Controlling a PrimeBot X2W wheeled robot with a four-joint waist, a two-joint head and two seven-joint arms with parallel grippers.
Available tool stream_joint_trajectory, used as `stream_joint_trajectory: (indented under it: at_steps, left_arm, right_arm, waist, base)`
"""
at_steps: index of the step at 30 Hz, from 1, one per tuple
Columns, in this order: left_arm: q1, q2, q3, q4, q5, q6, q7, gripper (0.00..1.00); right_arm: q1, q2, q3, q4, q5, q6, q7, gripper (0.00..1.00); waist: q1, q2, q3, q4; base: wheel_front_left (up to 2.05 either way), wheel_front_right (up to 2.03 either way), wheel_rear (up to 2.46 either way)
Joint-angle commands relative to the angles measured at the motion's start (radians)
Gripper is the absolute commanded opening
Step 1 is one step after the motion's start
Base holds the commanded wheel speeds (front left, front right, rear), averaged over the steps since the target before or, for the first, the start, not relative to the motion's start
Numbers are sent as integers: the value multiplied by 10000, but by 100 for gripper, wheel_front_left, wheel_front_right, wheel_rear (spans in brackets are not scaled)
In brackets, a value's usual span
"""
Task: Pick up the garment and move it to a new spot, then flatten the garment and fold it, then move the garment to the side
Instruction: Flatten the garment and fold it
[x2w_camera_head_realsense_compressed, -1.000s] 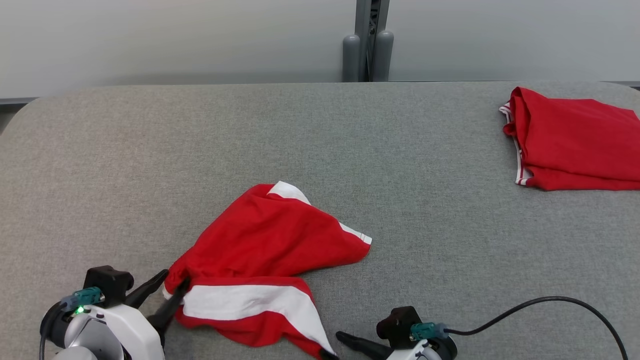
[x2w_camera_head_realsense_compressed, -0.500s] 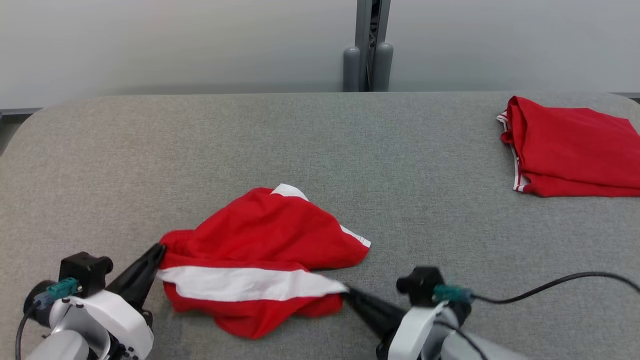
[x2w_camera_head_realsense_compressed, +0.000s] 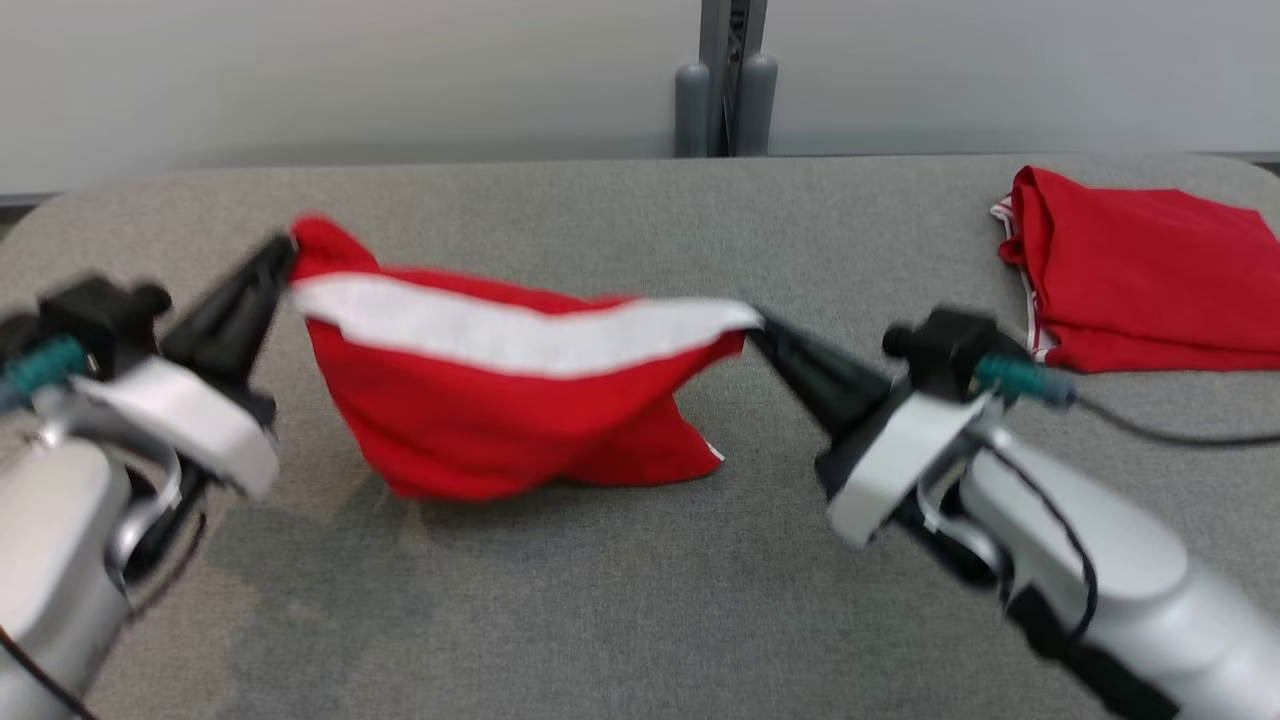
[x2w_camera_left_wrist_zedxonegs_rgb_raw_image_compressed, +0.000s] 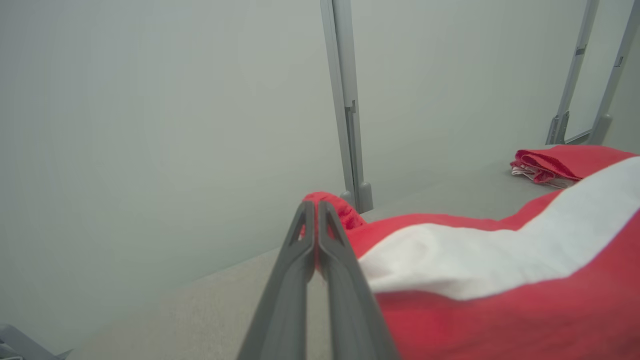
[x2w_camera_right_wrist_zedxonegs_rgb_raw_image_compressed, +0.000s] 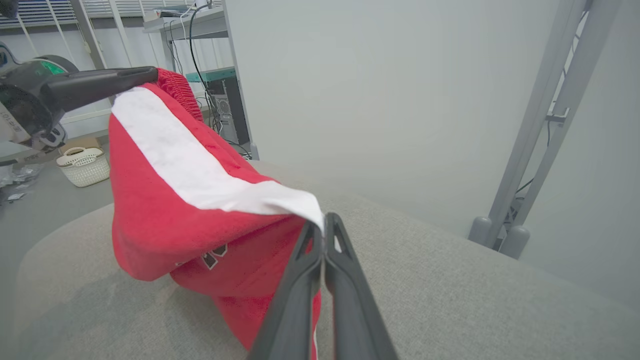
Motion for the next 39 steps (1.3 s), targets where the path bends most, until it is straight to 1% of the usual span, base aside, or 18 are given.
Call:
stream_joint_trajectory:
  at_steps: [1,2,3,5,6,8,11,14,16,20,22,24,26,27,31,32,35,39]
  left_arm:
    - [-514,26,57,26,14,-40,114,0]
    - [-913,-34,66,59,-50,-82,273,0]
    - [-1388,65,60,67,115,-122,410,0]
    - [-2335,66,11,179,180,-153,738,0]
    - [-2797,-32,92,257,58,-187,873,0]
    - [-3826,29,5,516,228,-222,1255,0]
    - [-5161,-376,162,1043,-238,-264,1748,0]
    - [-6628,-441,202,1648,-289,-273,2077,0]
    - [-7435,-501,-21,2081,6,-287,2188,0]
    - [-8988,-707,-193,2839,237,-290,2184,0]
    - [-9636,-814,-218,3251,303,-283,2130,0]
    - [-10251,-997,-94,3641,305,-215,1995,0]
    - [-10884,-1061,-112,3923,560,-81,1772,0]
    - [-10884,-1061,-112,3923,560,-81,1772,0]
    - [-11526,-1525,-138,4310,694,85,1413,0]
    - [-11574,-1633,-115,4357,661,115,1283,0]
    - [-11572,-1721,-183,4681,713,81,944,0]
    - [-11035,-1818,-110,5265,440,-27,526,0]
  right_arm:
    - [-546,-155,-12,143,22,-3,-22,0]
    - [-991,-211,3,272,110,-3,39,0]
    - [-1389,-142,-1,344,386,-3,102,0]
    - [-2336,-267,-24,643,710,-1,265,0]
    - [-2777,-284,-54,770,955,-3,323,0]
    - [-3669,-292,-123,1066,1541,-3,583,0]
    - [-4962,-287,-294,1552,2365,-3,934,0]
    - [-6277,-184,-374,2208,2820,-3,1219,0]
    - [-7056,-102,-331,2757,2945,-4,1303,0]
    - [-8433,170,-224,3812,2856,-4,1298,0]
    - [-9044,308,-166,4390,2692,-4,1113,0]
    - [-9598,425,-217,5019,2513,-6,846,0]
    - [-10130,520,-196,5618,2286,-8,581,0]
    - [-10130,520,-196,5618,2286,-8,581,0]
    - [-11043,759,-296,6481,1766,-8,104,0]
    - [-11163,844,-301,6563,1628,-6,44,0]
    - [-11113,1050,-163,6553,1217,-4,-52,0]
    - [-10655,967,-118,6136,845,-4,-54,0]
  waist:
    - [0,0,301,-112]
    - [0,0,467,-140]
    - [0,0,663,-201]
    - [0,0,1015,-231]
    - [0,0,1198,-241]
    - [0,0,1596,-271]
    - [0,0,2213,-313]
    - [0,0,2837,-431]
    - [0,0,3134,-514]
    - [0,0,3576,-705]
    - [0,0,3688,-789]
    - [0,0,3750,-846]
    - [0,0,3848,-886]
    - [0,0,3848,-886]
    - [0,0,4117,-806]
    - [0,0,4194,-774]
    - [0,0,4449,-698]
    - [0,0,4683,-644]
  base:
    - [0,0,0]
    - [0,0,0]
    - [0,0,0]
    - [0,0,0]
    - [0,0,0]
    - [0,0,0]
    - [0,0,0]
    - [0,0,0]
    - [0,0,0]
    - [0,0,0]
    - [0,0,0]
    - [0,0,0]
    - [0,0,0]
    - [0,0,0]
    - [0,0,0]
    - [0,0,0]
    - [0,0,0]
    - [0,0,0]
